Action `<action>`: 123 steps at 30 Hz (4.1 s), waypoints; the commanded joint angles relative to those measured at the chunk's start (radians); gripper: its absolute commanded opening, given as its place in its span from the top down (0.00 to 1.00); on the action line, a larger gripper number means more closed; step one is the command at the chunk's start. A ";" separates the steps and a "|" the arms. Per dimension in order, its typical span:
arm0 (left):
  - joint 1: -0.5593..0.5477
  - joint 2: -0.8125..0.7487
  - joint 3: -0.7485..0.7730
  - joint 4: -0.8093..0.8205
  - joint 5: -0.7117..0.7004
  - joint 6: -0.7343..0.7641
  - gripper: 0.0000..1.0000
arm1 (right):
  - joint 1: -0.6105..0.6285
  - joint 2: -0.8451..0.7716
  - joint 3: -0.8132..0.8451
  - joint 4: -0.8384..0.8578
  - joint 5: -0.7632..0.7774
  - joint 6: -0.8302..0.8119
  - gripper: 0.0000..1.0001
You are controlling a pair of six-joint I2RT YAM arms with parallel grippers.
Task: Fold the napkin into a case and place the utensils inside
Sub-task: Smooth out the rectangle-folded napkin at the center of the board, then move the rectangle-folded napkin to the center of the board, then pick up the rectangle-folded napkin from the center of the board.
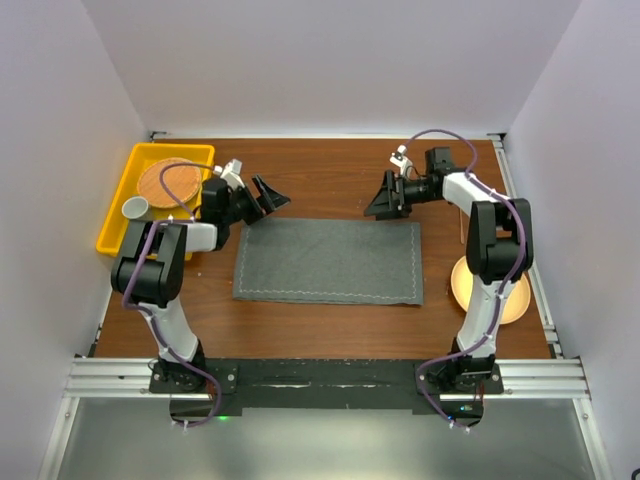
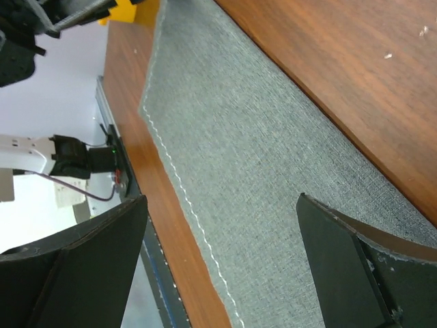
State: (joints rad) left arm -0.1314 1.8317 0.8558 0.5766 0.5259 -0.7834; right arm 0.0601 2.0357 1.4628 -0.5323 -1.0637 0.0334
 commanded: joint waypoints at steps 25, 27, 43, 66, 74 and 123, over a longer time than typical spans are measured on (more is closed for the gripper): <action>0.013 0.000 0.237 -0.269 -0.009 0.329 0.00 | -0.026 0.084 -0.018 -0.178 0.237 -0.253 0.09; -0.005 -0.056 0.273 -0.380 -0.009 0.489 0.00 | -0.025 0.061 -0.010 -0.182 0.232 -0.244 0.09; -0.257 -0.267 0.154 -0.971 -0.099 1.187 0.28 | -0.008 -0.035 0.111 -0.288 0.416 -0.363 0.62; -0.307 -0.244 0.126 -1.018 -0.201 1.191 0.59 | 0.101 0.274 0.414 -0.221 0.728 -0.424 0.76; -0.293 -0.196 0.086 -0.985 -0.214 1.245 0.60 | 0.083 0.213 0.572 -0.457 0.539 -0.389 0.51; -0.307 -0.146 0.091 -0.963 -0.176 1.152 0.58 | -0.074 0.090 0.182 -0.359 0.593 -0.256 1.00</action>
State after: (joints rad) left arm -0.4332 1.6642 0.9352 -0.4107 0.3367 0.3988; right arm -0.0185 2.1536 1.6146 -0.8749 -0.4419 -0.2340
